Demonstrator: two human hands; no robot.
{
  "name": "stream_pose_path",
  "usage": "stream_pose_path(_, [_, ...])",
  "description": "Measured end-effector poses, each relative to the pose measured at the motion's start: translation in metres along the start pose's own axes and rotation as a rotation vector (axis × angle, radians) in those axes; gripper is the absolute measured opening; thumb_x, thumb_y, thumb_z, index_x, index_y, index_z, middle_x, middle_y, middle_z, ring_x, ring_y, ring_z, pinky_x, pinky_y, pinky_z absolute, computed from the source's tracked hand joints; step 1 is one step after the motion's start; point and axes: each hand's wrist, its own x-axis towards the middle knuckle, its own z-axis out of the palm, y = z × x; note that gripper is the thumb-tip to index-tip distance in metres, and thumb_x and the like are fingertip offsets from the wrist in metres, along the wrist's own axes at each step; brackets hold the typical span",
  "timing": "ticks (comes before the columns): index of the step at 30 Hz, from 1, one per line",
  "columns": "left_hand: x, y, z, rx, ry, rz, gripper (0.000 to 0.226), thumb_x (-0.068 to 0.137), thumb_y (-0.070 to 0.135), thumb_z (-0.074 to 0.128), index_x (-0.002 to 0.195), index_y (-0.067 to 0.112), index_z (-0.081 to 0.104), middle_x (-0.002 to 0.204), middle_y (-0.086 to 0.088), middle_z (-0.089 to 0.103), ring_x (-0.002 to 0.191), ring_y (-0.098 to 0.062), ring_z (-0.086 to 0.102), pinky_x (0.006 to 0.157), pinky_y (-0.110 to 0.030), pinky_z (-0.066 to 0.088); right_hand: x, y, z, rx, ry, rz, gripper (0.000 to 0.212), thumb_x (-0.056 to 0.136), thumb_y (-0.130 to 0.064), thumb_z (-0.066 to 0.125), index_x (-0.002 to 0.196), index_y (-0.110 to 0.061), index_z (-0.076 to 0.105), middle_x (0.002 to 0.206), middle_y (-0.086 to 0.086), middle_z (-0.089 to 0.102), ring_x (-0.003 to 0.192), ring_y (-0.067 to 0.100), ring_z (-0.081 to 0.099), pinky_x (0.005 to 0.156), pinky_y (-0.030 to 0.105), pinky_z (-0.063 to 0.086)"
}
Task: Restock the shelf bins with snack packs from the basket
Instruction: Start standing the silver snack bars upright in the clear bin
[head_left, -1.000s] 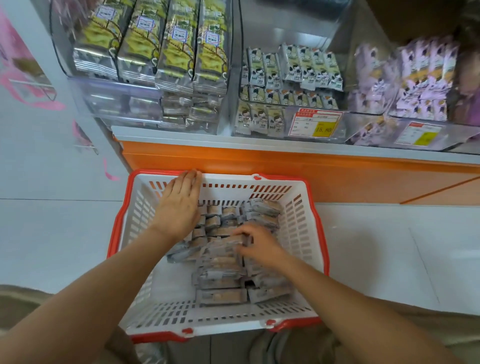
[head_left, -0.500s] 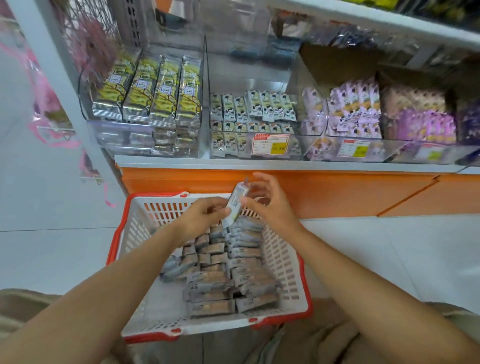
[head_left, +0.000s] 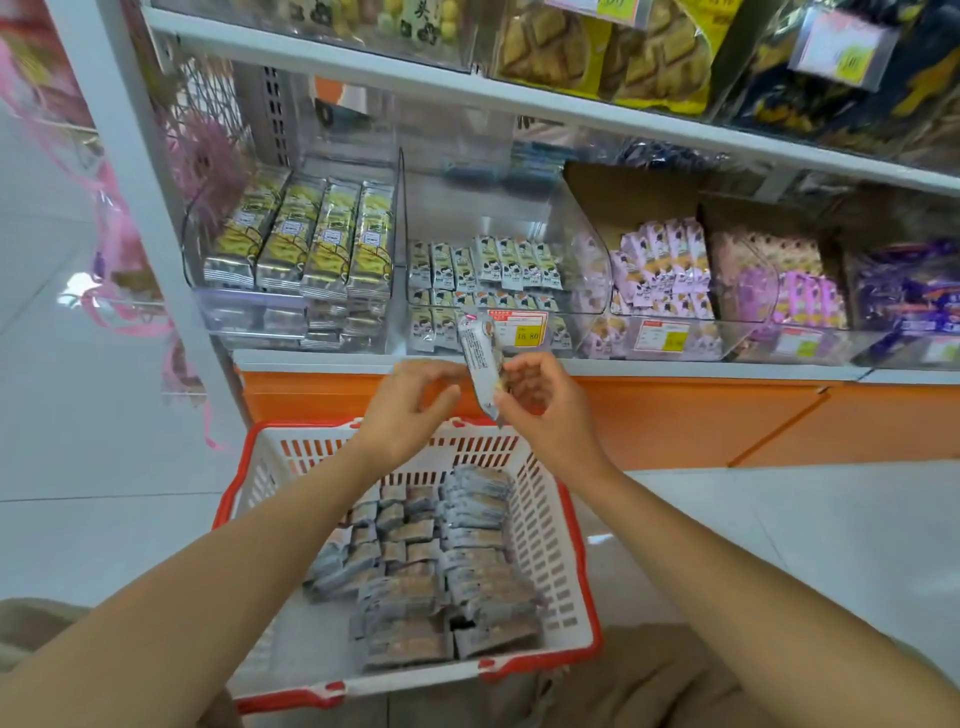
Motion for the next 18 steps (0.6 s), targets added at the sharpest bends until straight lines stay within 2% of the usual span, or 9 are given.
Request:
stream_pose_path(2, [0.01,-0.006,-0.012,0.424,0.225,0.236,0.036,0.093,0.024,0.044,0.121,0.019,0.065,0.122,0.001,0.062,0.128,-0.023,0.044,0.107,-0.048,0.033,0.019,-0.013,-0.008,-0.035,0.041,-0.03,0.025,0.085,-0.007,0.072,0.106,-0.011,0.059,0.092,0.002,0.063,0.083,0.011,0.059,0.074,0.02,0.05])
stream_pose_path(3, [0.014,-0.01,-0.017,0.547,0.27,0.31,0.039,0.09,0.023,0.043,0.123,0.017,0.064,0.128,-0.003,0.06,0.133,-0.027,0.039,0.11,-0.048,0.027,0.03,-0.019,-0.012,-0.053,0.062,-0.041,0.025,0.085,-0.007,0.071,0.106,-0.011,0.06,0.093,0.004,0.063,0.083,0.012,0.059,0.074,0.019,0.05])
stream_pose_path(6, [0.025,-0.022,-0.03,0.783,0.231,0.343,0.054,0.087,0.02,0.054,0.14,0.015,0.05,0.15,-0.011,0.043,0.146,-0.032,0.023,0.119,-0.05,0.013,0.068,-0.033,-0.018,-0.09,0.108,-0.065,0.022,0.085,-0.007,0.071,0.104,-0.01,0.06,0.089,0.005,0.062,0.079,0.012,0.058,0.072,0.02,0.051])
stream_pose_path(8, [0.03,-0.032,-0.034,0.917,0.181,0.308,0.07,0.087,0.023,0.057,0.152,0.015,0.032,0.16,-0.01,0.025,0.15,-0.03,0.011,0.121,-0.052,0.008,0.093,-0.037,-0.018,-0.127,0.115,-0.044,0.02,0.085,-0.007,0.071,0.102,-0.009,0.06,0.084,0.002,0.059,0.073,0.008,0.055,0.069,0.017,0.051])
stream_pose_path(10, [0.033,-0.043,-0.034,1.017,0.142,0.273,0.081,0.088,0.027,0.056,0.156,0.015,0.012,0.163,-0.008,0.009,0.151,-0.028,0.0,0.121,-0.053,0.002,0.118,-0.036,-0.014,-0.18,0.108,0.005,0.018,0.085,-0.009,0.071,0.1,-0.01,0.061,0.078,-0.003,0.058,0.067,0.005,0.054,0.065,0.017,0.05])
stream_pose_path(12, [0.034,-0.052,-0.03,1.087,0.15,0.289,0.088,0.087,0.029,0.055,0.157,0.014,0.003,0.163,-0.009,0.001,0.151,-0.029,-0.006,0.121,-0.054,-0.002,0.143,-0.029,-0.008,-0.254,0.107,0.049,0.016,0.085,-0.012,0.072,0.097,-0.015,0.061,0.073,-0.004,0.059,0.062,0.003,0.056,0.064,0.02,0.05])
stream_pose_path(15, [0.037,-0.061,-0.023,1.077,0.228,0.35,0.09,0.084,0.023,0.061,0.156,0.011,0.008,0.163,-0.009,0.007,0.151,-0.03,-0.002,0.121,-0.054,-0.003,0.178,-0.012,0.004,-0.375,0.103,0.119,0.016,0.084,-0.016,0.073,0.096,-0.019,0.062,0.07,-0.005,0.06,0.065,0.006,0.06,0.069,0.029,0.053])
stream_pose_path(18, [0.041,-0.068,-0.02,1.048,0.295,0.395,0.085,0.085,0.016,0.058,0.155,0.01,0.012,0.162,-0.009,0.011,0.151,-0.029,0.001,0.121,-0.053,-0.006,0.206,0.004,0.02,-0.503,0.105,0.157,0.018,0.081,-0.017,0.075,0.096,-0.02,0.064,0.072,-0.002,0.064,0.075,0.018,0.066,0.077,0.036,0.056])
